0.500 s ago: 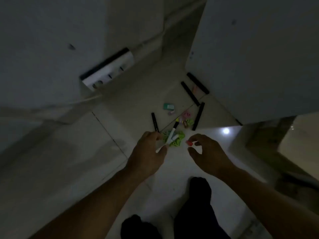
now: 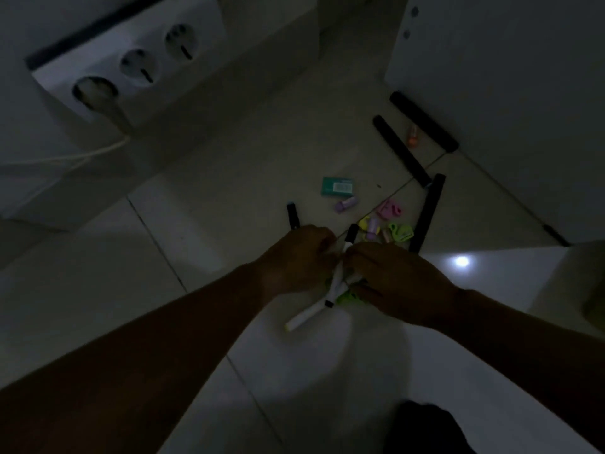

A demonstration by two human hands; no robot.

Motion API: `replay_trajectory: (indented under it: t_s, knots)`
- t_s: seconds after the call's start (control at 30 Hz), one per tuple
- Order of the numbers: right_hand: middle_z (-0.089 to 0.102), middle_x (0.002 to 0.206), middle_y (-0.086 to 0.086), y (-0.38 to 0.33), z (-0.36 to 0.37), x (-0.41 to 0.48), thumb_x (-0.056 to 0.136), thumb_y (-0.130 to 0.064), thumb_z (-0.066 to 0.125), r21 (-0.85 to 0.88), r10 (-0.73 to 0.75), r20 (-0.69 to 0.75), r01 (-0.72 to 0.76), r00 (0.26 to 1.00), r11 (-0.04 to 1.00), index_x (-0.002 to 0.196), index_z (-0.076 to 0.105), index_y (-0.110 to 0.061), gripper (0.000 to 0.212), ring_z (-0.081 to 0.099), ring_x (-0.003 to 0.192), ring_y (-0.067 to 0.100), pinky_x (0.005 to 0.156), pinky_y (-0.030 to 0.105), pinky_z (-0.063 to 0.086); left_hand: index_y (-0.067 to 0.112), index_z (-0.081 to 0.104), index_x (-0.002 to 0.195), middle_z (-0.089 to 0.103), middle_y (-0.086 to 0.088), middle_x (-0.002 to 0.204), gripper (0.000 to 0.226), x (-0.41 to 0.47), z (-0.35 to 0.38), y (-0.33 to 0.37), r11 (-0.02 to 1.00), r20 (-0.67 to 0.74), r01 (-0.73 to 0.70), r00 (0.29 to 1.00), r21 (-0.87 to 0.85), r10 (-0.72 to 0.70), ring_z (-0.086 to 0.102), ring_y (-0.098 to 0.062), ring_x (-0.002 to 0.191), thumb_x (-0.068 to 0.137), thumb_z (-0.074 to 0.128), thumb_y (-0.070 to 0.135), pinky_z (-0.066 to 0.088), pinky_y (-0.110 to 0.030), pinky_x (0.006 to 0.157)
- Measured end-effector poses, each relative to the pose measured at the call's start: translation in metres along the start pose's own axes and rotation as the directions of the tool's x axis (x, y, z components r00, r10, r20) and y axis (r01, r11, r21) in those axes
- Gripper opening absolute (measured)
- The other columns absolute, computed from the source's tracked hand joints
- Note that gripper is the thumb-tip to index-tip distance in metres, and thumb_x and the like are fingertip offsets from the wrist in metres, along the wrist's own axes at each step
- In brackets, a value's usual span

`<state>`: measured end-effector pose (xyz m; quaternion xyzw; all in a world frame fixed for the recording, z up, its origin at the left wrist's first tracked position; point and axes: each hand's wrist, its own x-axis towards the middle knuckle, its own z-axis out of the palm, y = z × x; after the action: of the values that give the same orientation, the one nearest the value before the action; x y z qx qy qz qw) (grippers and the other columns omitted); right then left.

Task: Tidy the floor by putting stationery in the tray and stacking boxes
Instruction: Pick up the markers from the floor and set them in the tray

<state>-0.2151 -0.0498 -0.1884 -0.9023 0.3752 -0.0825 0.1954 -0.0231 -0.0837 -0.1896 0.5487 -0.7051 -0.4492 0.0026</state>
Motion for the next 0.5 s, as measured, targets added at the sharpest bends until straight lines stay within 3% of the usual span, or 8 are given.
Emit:
replay_trajectory:
  t_s: [0.13, 0.2, 0.27, 0.4, 0.5]
  knots:
    - [0.073, 0.079, 0.013, 0.009, -0.003, 0.010, 0.058, -0.014, 0.091, -0.024, -0.125, 0.009, 0.125, 0.992, 0.992, 0.078, 0.075, -0.004, 0.027, 0.072, 0.069, 0.023, 0.058, 0.027, 0.055, 0.008, 0.056, 0.093, 0.061, -0.013, 0.097, 0.022, 0.020, -0.003, -0.012, 0.989, 0.220, -0.043, 0.975, 0.143, 0.011, 0.055, -0.021, 0.086, 0.088, 0.061, 0.028, 0.046, -0.033, 0.078]
    - [0.073, 0.075, 0.009, 0.009, -0.006, 0.011, 0.055, -0.011, 0.092, -0.050, -0.194, 0.041, 0.196, 0.980, 0.979, 0.075, 0.076, -0.007, 0.026, 0.071, 0.068, 0.021, 0.059, 0.026, 0.056, 0.017, 0.047, 0.078, 0.056, -0.005, 0.085, 0.025, 0.022, -0.008, -0.007, 0.977, 0.266, -0.030, 0.964, 0.210, -0.028, 0.052, -0.018, 0.081, 0.086, 0.063, 0.035, 0.044, -0.030, 0.070]
    - [0.074, 0.076, 0.009, 0.008, -0.010, 0.014, 0.056, -0.009, 0.092, -0.073, -0.199, 0.069, 0.204, 0.977, 0.976, 0.077, 0.077, -0.007, 0.026, 0.071, 0.068, 0.021, 0.057, 0.025, 0.056, 0.017, 0.042, 0.065, 0.047, -0.002, 0.068, 0.034, 0.021, -0.010, -0.002, 0.971, 0.243, -0.012, 0.969, 0.237, -0.047, 0.048, -0.017, 0.071, 0.086, 0.064, 0.031, 0.034, -0.024, 0.061]
    - [0.073, 0.077, 0.012, 0.009, -0.015, 0.010, 0.057, -0.001, 0.089, -0.107, -0.216, 0.047, 0.220, 0.975, 0.970, 0.083, 0.076, -0.005, 0.029, 0.071, 0.068, 0.025, 0.053, 0.028, 0.057, 0.012, 0.040, 0.054, 0.045, -0.005, 0.059, 0.040, 0.024, -0.005, 0.011, 0.979, 0.194, 0.032, 0.978, 0.199, -0.071, 0.046, -0.020, 0.064, 0.087, 0.060, 0.022, 0.030, -0.026, 0.065]
    - [0.074, 0.082, 0.010, 0.010, -0.017, 0.006, 0.060, -0.002, 0.086, -0.168, -0.250, 0.045, 0.254, 0.967, 0.953, 0.088, 0.076, -0.007, 0.030, 0.071, 0.071, 0.023, 0.060, 0.026, 0.054, 0.012, 0.034, 0.049, 0.040, -0.001, 0.054, 0.045, 0.022, 0.002, 0.018, 0.990, 0.051, 0.063, 0.996, 0.123, -0.070, 0.047, -0.020, 0.062, 0.087, 0.058, 0.015, 0.029, -0.025, 0.057]
